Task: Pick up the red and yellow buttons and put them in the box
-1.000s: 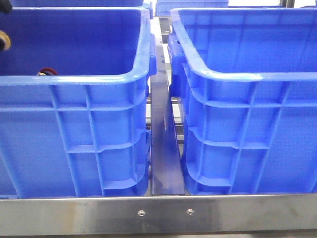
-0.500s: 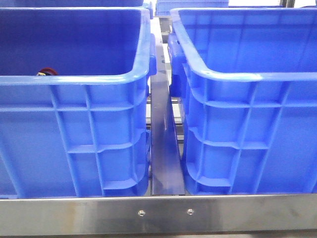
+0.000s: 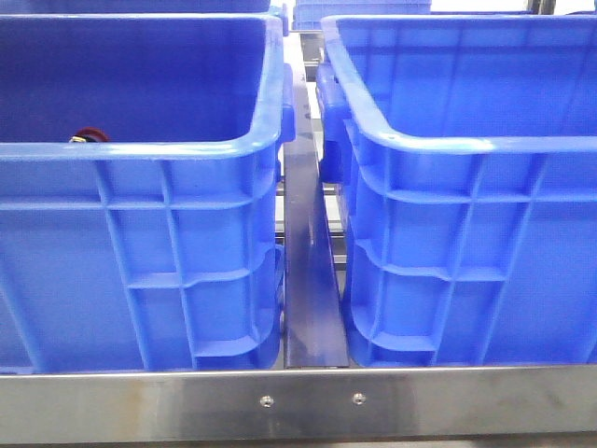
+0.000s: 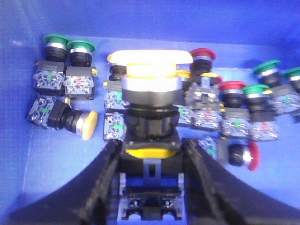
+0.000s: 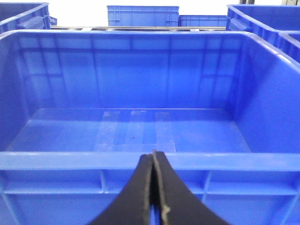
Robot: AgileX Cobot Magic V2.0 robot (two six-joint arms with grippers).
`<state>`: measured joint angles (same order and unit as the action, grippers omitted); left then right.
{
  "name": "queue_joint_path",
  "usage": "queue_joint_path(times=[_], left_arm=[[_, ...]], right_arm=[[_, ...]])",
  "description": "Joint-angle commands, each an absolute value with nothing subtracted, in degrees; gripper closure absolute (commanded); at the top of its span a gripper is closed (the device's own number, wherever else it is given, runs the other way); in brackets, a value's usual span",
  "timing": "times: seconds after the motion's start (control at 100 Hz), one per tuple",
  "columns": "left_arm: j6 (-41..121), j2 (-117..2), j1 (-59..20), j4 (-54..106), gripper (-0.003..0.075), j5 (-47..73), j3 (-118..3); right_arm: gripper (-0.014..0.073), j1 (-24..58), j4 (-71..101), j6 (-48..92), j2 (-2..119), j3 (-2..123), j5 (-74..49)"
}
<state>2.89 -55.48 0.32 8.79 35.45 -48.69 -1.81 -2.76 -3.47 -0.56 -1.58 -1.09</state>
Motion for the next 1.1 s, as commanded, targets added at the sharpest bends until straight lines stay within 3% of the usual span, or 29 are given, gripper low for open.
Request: queue_joint_path(times=[0.0, 0.2, 0.7, 0.9, 1.09], left_arm=[[8.11, -53.44, -1.79, 15.23, 0.0640, 31.97, -50.24], [19.93, -53.33, -10.35, 28.75, 0.0640, 32.80, -50.24], [20.28, -56.45, -38.74, 29.09, 0.0640, 28.61, -50.24], [20.28, -60.51, -47.26, 29.09, 0.0640, 25.99, -50.24], [20.28, -62.86, -48.97, 29.09, 0.0640, 25.75, -50.24]], right_arm=[[0.0697, -1.93, -3.16, -3.58, -1.75, -1.92, 3.23], [0.0697, -1.93, -3.16, -3.58, -1.75, -1.90, 3.28], [0.0697, -1.93, -3.16, -3.58, -1.75, -0.99, 10.73], [0.0697, -1.93, -3.16, -3.58, -1.75, 4.37, 1.57], [0.0697, -1.93, -3.16, -3.58, -0.42, 11.82, -11.08]])
